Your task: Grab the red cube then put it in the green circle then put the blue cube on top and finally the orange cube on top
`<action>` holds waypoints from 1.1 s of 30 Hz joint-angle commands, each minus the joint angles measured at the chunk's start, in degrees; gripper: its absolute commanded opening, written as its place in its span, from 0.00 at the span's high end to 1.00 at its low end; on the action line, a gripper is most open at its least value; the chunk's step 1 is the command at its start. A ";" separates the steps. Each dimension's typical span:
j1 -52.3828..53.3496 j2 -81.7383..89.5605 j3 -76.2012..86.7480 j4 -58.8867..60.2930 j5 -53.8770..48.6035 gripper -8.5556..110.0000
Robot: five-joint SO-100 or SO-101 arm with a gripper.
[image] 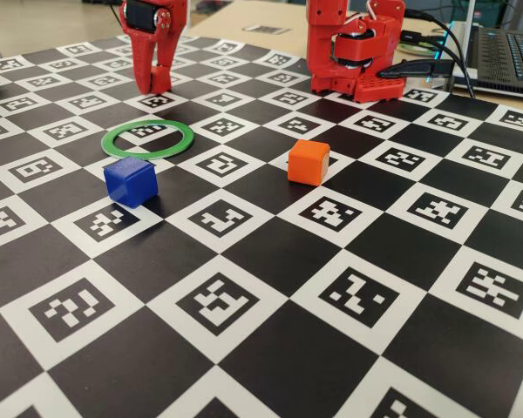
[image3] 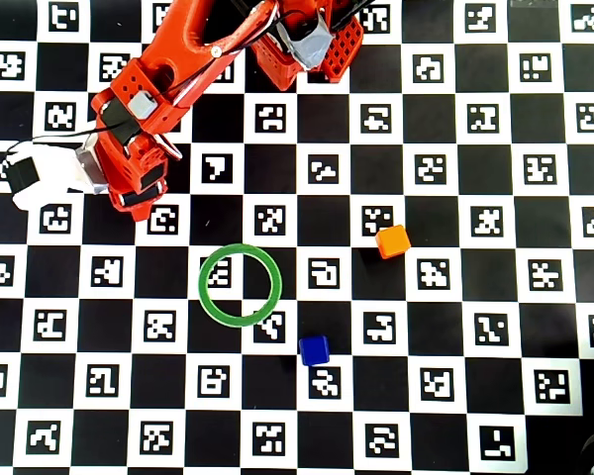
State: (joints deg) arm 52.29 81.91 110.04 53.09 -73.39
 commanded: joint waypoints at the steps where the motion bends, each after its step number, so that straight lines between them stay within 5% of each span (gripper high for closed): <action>1: -0.53 5.36 -9.67 8.26 1.93 0.87; 13: -4.04 8.88 -32.17 31.90 16.00 0.89; 33: -31.90 16.52 -26.37 29.97 46.41 0.89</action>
State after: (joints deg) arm 24.79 93.34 83.23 85.78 -30.06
